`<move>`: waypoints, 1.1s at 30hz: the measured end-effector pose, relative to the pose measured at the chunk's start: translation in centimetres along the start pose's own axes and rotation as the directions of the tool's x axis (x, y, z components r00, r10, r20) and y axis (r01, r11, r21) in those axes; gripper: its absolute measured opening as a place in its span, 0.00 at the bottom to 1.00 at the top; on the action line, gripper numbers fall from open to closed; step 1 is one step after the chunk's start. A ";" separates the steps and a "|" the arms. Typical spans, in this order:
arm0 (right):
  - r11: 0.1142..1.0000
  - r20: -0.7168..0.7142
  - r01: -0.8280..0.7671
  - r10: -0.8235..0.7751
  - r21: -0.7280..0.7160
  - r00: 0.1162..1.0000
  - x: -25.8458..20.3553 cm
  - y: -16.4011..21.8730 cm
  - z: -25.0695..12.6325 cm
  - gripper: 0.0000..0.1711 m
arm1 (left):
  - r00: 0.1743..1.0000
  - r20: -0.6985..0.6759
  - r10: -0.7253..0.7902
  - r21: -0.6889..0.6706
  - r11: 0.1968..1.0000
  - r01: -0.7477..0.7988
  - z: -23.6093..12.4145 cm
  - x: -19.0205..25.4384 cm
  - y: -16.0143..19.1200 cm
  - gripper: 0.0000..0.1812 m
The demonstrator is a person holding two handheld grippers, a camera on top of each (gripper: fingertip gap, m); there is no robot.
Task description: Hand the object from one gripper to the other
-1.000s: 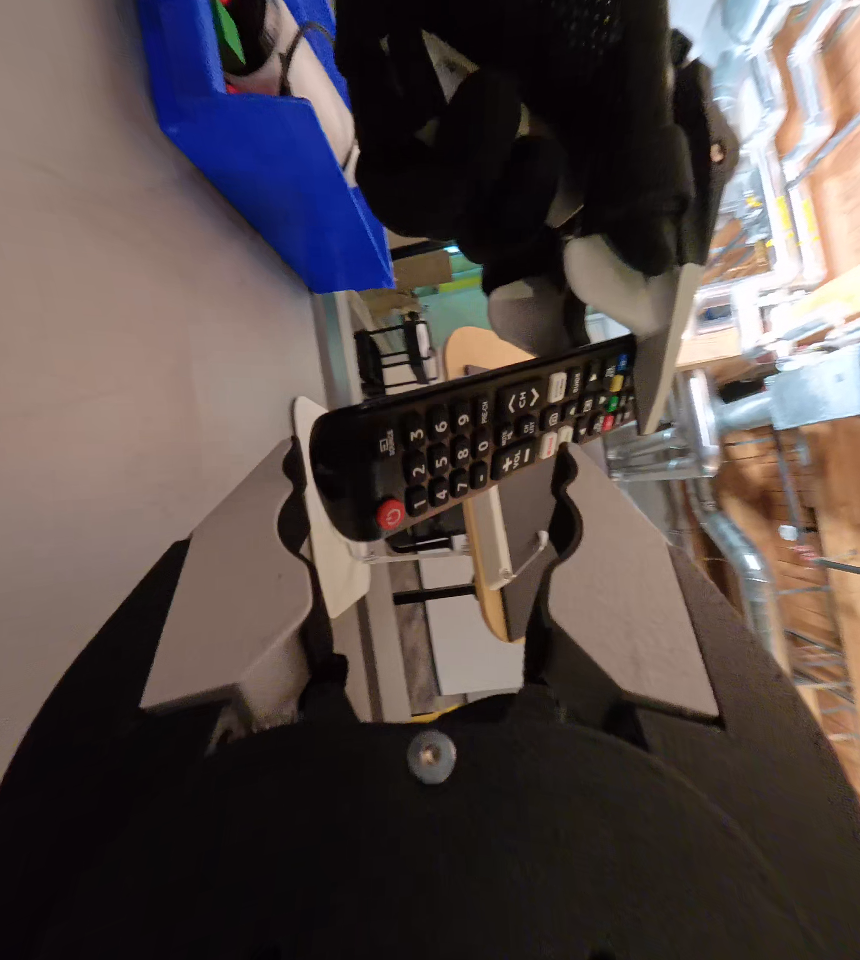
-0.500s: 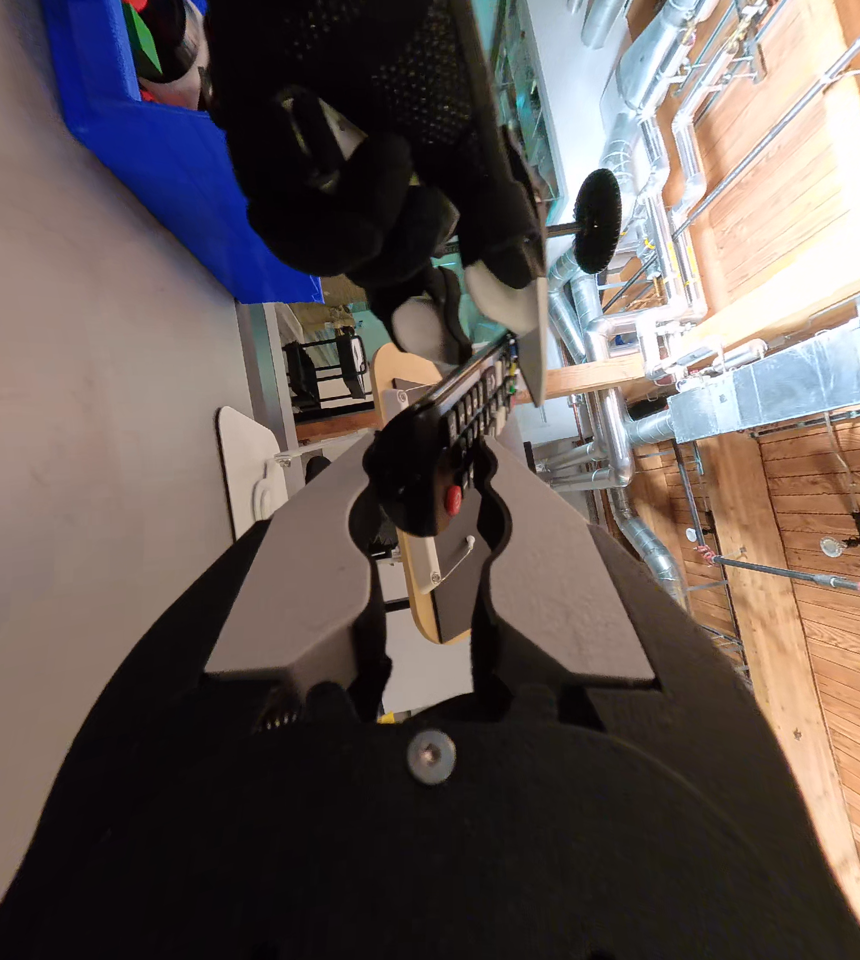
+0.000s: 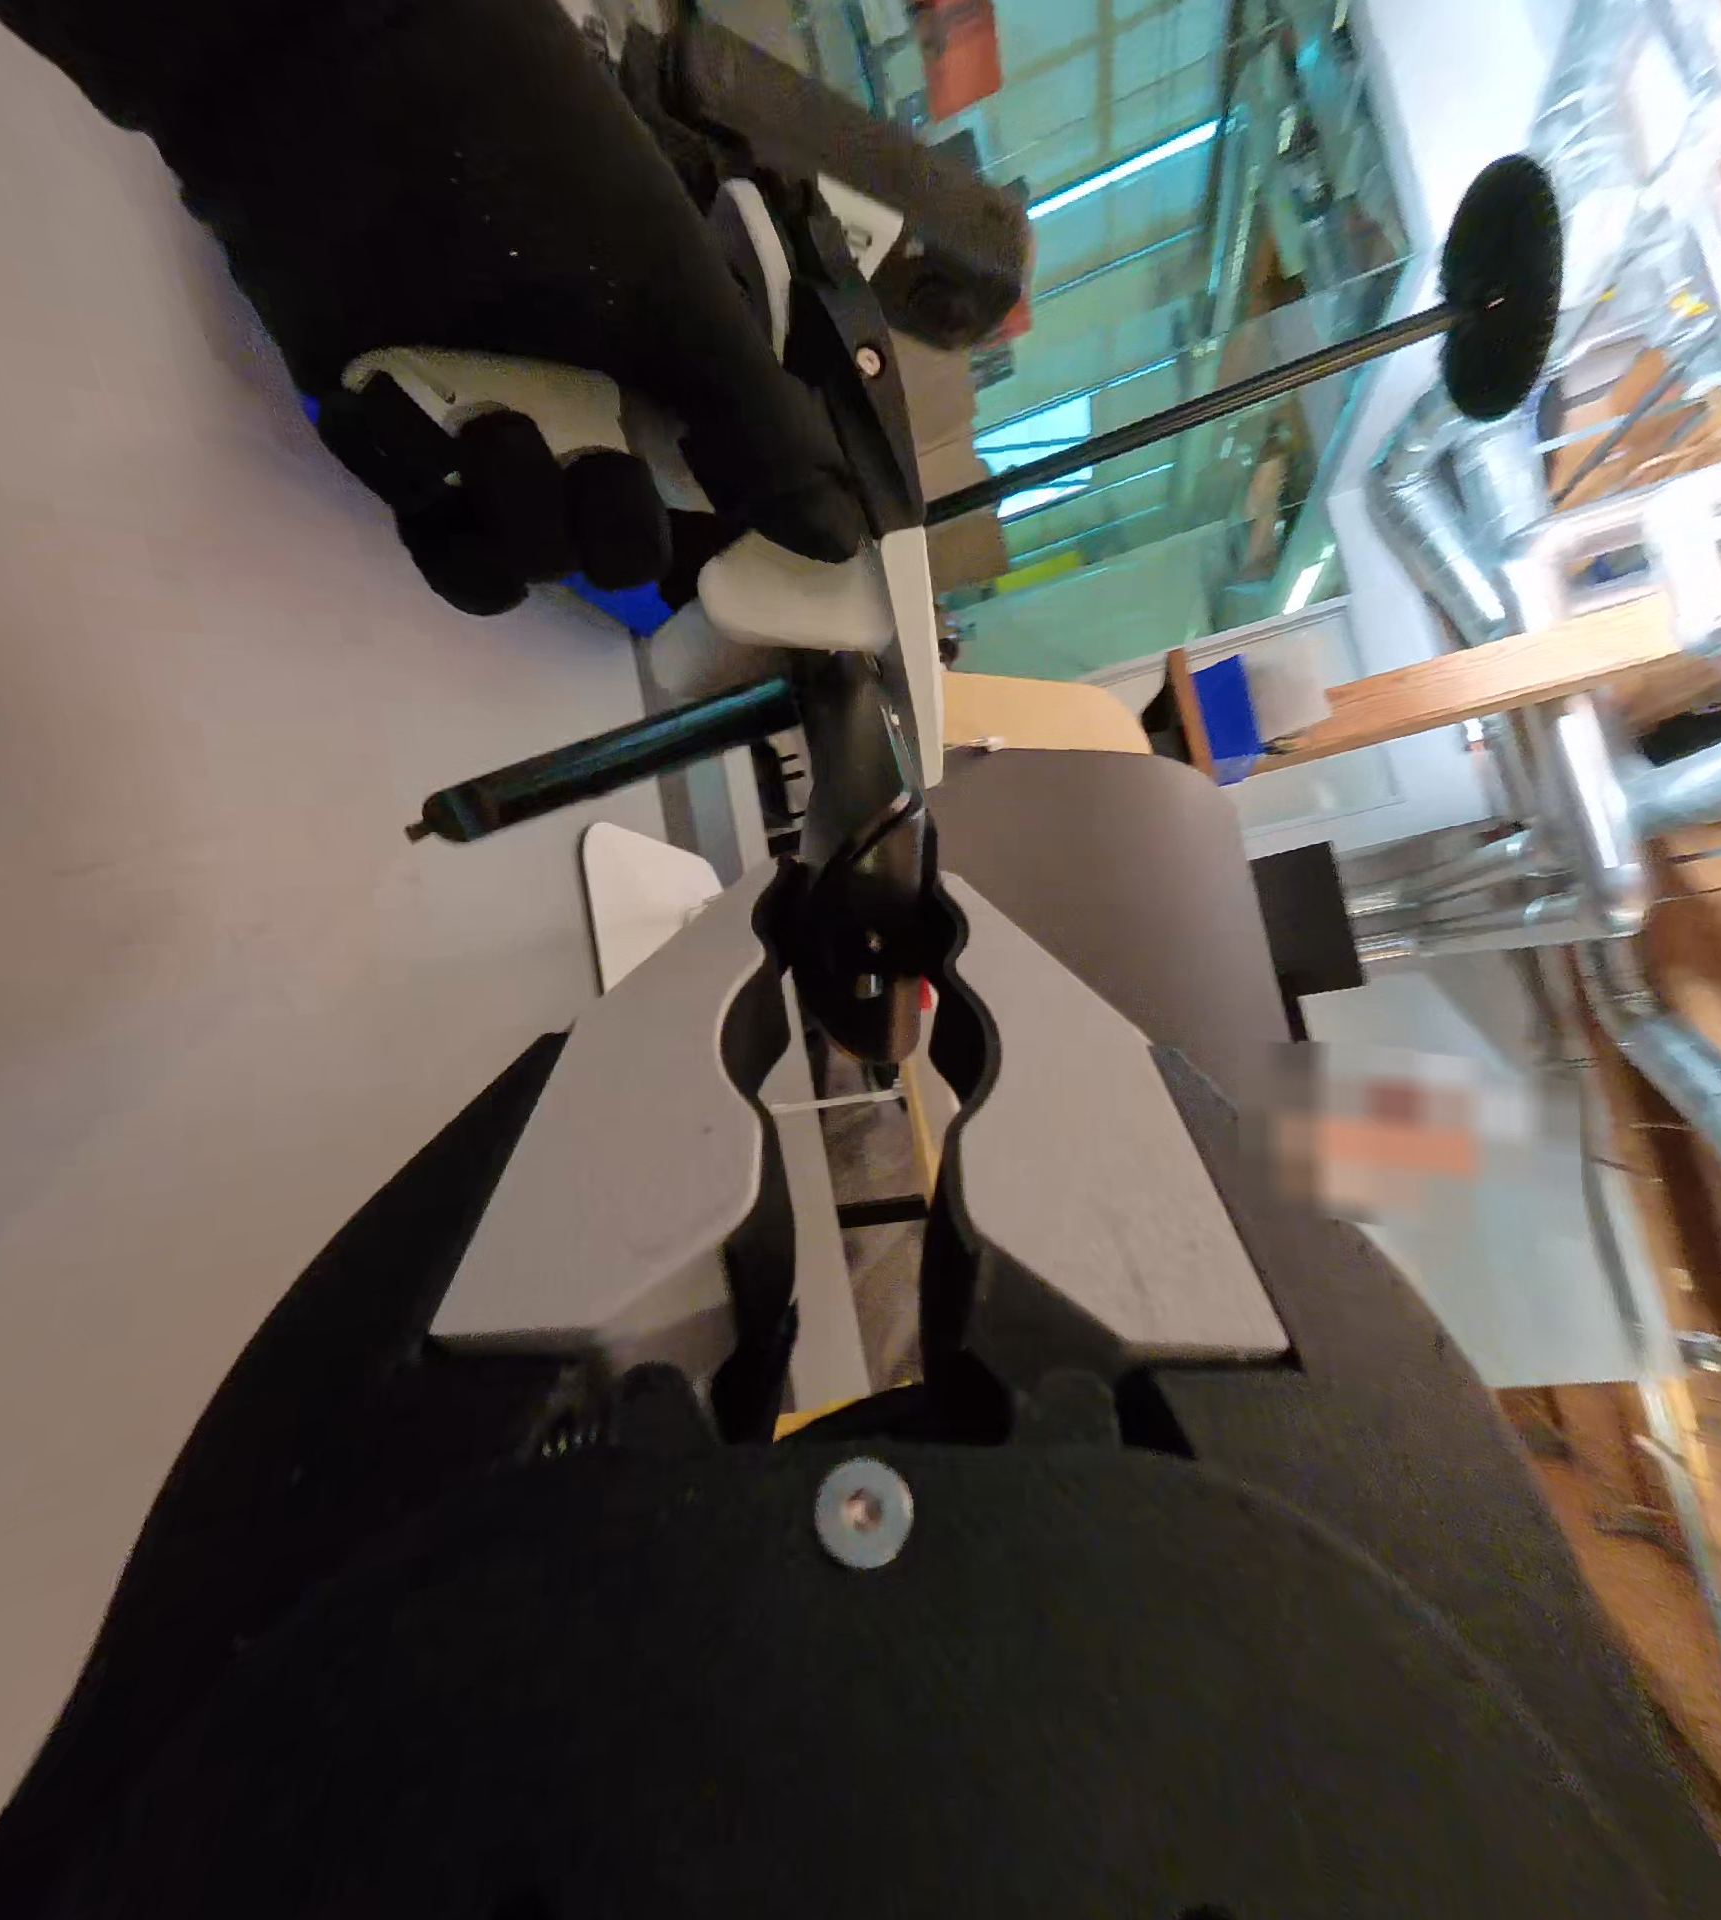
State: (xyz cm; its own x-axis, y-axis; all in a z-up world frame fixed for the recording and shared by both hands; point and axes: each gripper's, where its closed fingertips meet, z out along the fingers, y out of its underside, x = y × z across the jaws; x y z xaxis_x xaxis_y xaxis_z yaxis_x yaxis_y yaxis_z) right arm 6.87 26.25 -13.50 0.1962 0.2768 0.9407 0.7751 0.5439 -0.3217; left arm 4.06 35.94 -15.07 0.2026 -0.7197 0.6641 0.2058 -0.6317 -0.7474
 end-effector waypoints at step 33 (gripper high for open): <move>0.995 0.001 0.086 -0.086 0.049 0.996 -8.6 -2.0 3.4 0.12 | 0.997 0.009 0.081 0.129 0.988 -0.081 -7.5 1.0 -0.2 0.00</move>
State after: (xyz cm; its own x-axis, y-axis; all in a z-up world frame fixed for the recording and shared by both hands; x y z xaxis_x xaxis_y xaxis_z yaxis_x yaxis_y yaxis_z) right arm 1.59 25.53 -21.30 0.1276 0.2299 0.9648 0.7586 0.6041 -0.2443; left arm -2.93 33.20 -14.38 0.2275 -0.7656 0.6018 0.3107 -0.5286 -0.7900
